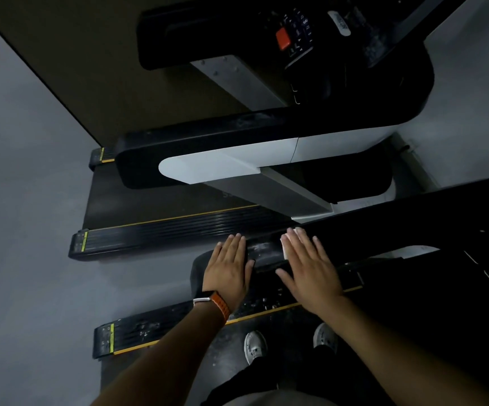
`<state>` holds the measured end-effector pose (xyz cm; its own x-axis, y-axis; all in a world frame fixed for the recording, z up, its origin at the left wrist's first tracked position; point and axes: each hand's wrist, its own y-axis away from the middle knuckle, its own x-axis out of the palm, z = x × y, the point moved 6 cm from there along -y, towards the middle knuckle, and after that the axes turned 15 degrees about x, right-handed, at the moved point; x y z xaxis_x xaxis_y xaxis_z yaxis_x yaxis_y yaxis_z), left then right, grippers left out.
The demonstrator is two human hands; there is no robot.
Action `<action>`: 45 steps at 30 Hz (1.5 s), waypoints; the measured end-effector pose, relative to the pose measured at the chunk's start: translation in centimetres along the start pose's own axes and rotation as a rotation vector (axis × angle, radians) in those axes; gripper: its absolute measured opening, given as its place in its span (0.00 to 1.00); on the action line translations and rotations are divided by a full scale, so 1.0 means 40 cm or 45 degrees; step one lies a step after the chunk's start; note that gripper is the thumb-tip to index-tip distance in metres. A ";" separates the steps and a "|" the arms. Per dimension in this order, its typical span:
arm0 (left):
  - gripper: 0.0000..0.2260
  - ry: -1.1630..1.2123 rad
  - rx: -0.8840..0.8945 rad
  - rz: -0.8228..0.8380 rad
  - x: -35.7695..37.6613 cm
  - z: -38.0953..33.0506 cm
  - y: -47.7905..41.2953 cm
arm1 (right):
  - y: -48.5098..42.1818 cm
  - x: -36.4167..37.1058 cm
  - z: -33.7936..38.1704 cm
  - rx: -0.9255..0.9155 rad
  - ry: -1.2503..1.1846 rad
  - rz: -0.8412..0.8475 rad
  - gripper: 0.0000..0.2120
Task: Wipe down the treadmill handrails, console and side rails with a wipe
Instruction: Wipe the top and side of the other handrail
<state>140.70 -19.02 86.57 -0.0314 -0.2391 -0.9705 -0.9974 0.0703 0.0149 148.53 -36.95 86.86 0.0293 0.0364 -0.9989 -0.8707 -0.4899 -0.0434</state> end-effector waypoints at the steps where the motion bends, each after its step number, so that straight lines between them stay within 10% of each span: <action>1: 0.29 0.002 0.000 0.004 0.002 0.001 -0.001 | 0.010 0.009 0.021 0.003 -0.003 0.018 0.39; 17: 0.29 0.004 -0.017 -0.004 0.003 -0.001 0.003 | 0.048 0.027 0.062 -0.312 0.158 -0.013 0.41; 37: 0.31 -0.017 -0.134 0.096 -0.003 -0.002 0.018 | -0.077 0.006 -0.056 -0.052 -0.033 0.121 0.38; 45: 0.31 -0.027 -0.267 0.116 -0.006 0.013 0.048 | -0.111 -0.007 0.030 -0.389 -0.065 0.154 0.37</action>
<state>138.82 -18.31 86.70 -0.1226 -0.2201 -0.9677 -0.9822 -0.1126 0.1501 151.79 -33.76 87.37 -0.0968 0.0022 -0.9953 -0.6788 -0.7315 0.0644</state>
